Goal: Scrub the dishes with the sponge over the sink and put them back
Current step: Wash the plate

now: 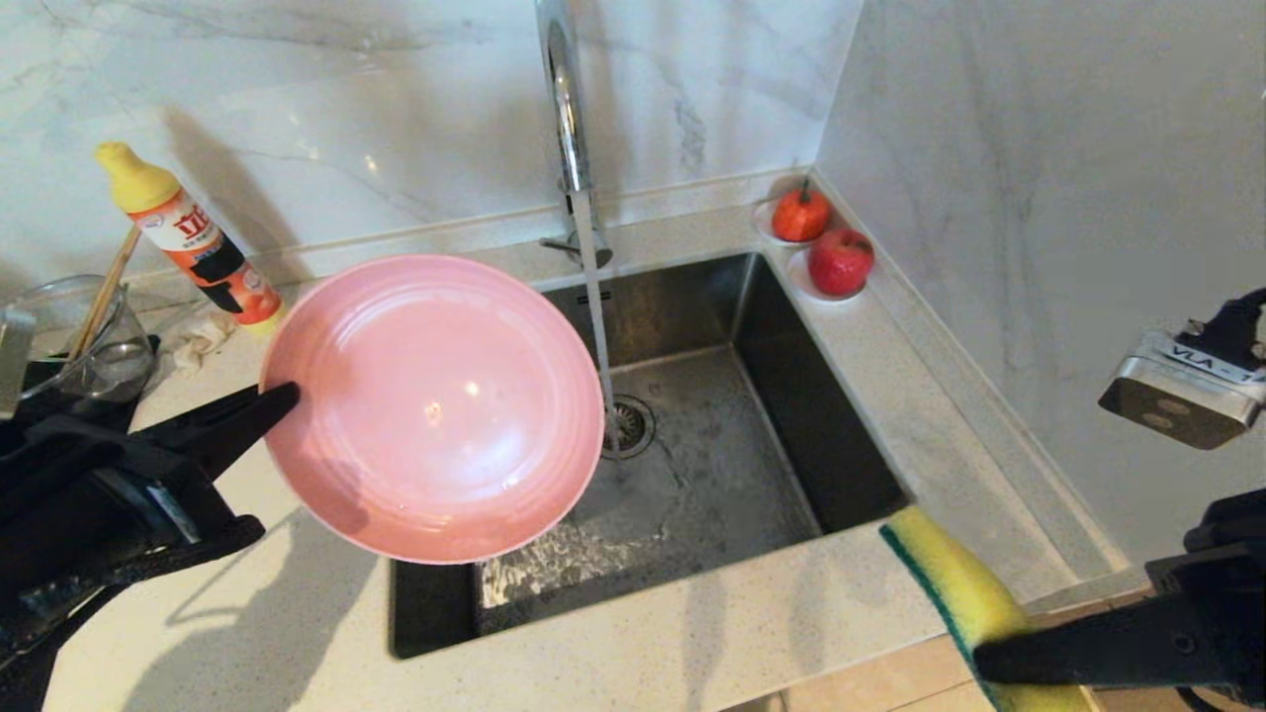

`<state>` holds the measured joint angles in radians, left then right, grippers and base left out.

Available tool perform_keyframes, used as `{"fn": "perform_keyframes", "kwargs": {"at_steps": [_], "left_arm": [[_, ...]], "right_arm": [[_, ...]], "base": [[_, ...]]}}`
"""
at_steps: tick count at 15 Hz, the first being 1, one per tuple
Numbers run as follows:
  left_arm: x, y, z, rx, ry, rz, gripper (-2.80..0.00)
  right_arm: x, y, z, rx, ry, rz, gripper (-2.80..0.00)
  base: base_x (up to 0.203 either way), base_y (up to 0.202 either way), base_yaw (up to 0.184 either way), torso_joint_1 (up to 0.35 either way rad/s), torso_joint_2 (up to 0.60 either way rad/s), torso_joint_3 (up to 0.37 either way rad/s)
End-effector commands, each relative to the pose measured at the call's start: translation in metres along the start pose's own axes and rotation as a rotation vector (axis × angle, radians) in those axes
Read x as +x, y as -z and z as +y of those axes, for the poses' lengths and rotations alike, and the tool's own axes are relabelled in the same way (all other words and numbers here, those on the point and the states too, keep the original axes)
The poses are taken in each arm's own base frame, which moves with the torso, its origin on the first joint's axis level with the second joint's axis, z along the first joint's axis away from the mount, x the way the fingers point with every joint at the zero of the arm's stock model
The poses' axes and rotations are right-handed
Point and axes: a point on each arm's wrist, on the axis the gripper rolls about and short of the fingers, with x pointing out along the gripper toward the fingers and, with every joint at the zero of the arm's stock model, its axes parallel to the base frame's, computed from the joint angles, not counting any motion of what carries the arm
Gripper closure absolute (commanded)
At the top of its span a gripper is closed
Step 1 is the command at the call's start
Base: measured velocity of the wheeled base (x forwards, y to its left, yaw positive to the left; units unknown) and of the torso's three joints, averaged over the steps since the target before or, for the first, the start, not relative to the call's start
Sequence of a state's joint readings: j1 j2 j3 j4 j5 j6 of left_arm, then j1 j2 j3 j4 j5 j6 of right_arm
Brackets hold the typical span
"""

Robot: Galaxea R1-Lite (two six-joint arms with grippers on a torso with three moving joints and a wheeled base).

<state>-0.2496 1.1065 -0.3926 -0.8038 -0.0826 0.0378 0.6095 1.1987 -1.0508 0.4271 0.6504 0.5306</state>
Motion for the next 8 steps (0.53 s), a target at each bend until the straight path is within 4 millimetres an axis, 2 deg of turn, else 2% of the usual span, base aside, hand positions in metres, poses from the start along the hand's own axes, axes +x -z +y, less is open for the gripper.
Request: {"fn": "perform_keyframes", "kwargs": {"at_steps": [1,5,8], "left_arm": [[-0.011,-0.006,-0.003,0.037,0.065,-0.045,0.00],[-0.011,-0.002,-0.009,0.079,0.114,-0.037,0.00],[-0.012,0.013,-0.017,0.163,0.202,0.009,0.00]], "right_arm": [[0.018,-0.009,-0.005,0.022,0.005,0.052,0.00],[0.037,-0.020,0.008,-0.018,-0.036,0.102,0.00],[0.049,-0.019,0.011,-0.029,-0.048,0.147,0.00]], "base": [[0.000,0.000,0.000,0.000,0.00,0.000],[0.000,0.000,0.000,0.000,0.00,0.000],[0.000,0.000,0.000,0.000,0.00,0.000]]}}
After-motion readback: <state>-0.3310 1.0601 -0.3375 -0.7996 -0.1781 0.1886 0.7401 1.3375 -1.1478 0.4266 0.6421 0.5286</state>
